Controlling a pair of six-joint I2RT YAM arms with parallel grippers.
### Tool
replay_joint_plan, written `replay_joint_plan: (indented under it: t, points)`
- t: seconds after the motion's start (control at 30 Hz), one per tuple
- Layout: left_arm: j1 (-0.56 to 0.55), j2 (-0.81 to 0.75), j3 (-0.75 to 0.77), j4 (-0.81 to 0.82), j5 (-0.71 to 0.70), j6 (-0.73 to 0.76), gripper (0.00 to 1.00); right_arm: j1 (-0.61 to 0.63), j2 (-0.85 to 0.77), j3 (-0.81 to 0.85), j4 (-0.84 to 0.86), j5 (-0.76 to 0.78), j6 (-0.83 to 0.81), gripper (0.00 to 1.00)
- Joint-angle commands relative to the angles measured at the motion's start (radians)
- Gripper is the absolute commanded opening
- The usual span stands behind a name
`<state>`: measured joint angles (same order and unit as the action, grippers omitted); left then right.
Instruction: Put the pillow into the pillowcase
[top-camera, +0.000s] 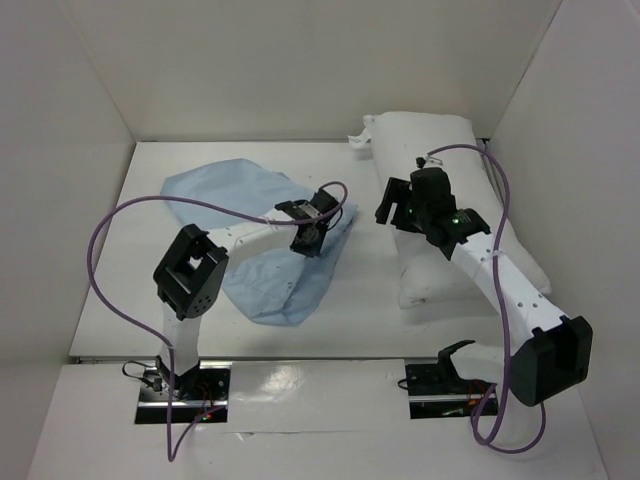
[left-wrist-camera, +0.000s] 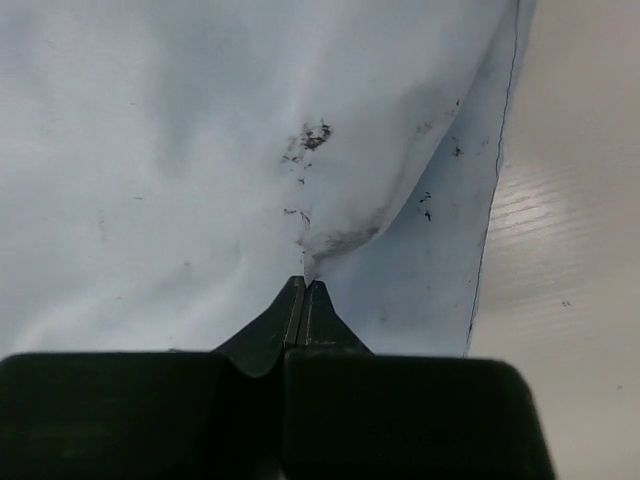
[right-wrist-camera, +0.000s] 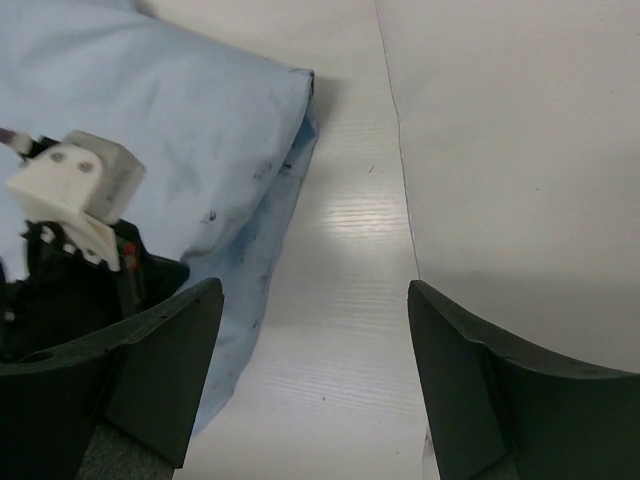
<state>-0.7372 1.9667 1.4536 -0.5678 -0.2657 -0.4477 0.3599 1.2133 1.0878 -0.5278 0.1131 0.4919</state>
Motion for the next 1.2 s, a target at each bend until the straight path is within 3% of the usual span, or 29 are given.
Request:
replay_joint_plan:
  t: [0.0, 0.1, 0.23, 0.33, 0.53, 0.57, 0.7, 0.73, 0.77, 0.87, 1.0, 1.17]
  points:
    - [0.042, -0.098, 0.083, -0.081, -0.036, 0.001, 0.00, -0.004, 0.025, 0.030, 0.011, -0.024, -0.053, 0.81]
    - [0.113, -0.230, 0.102, -0.119, 0.042, 0.010, 0.00, 0.008, 0.080, 0.121, -0.038, 0.051, -0.105, 0.83]
    - [0.218, -0.400, 0.076, -0.158, 0.129, 0.020, 0.00, 0.028, 0.193, 0.312, -0.109, 0.262, -0.167, 0.95]
    - [0.239, -0.485, 0.050, -0.184, 0.177, 0.010, 0.00, 0.028, 0.342, 0.439, -0.164, 0.451, -0.176, 1.00]
    - [0.283, -0.563, -0.005, -0.195, 0.186, -0.034, 0.00, -0.016, 0.692, 0.599, -0.209, 0.461, -0.141, 0.98]
    - [0.294, -0.574, -0.016, -0.205, 0.195, -0.034, 0.00, -0.016, 0.759, 0.624, -0.209, 0.461, -0.141, 0.94]
    - [0.294, -0.584, -0.028, -0.218, 0.206, -0.034, 0.00, -0.027, 0.856, 0.658, -0.186, 0.461, -0.127, 0.57]
    - [0.303, -0.585, -0.029, -0.228, 0.206, -0.025, 0.00, -0.027, 0.856, 0.670, -0.186, 0.461, -0.139, 0.22]
    - [0.303, -0.585, -0.029, -0.228, 0.206, -0.025, 0.00, -0.027, 0.856, 0.670, -0.186, 0.461, -0.139, 0.00]
    - [0.303, -0.585, -0.029, -0.237, 0.197, -0.016, 0.00, 0.002, 0.777, 0.595, -0.146, 0.451, -0.168, 0.00]
    - [0.312, -0.585, -0.029, -0.238, 0.206, -0.016, 0.00, 0.057, 0.518, 0.309, -0.089, 0.387, -0.171, 0.00]
    - [0.332, -0.575, -0.056, -0.238, 0.206, -0.025, 0.00, 0.191, 0.054, -0.029, 0.013, 0.295, -0.150, 0.00]
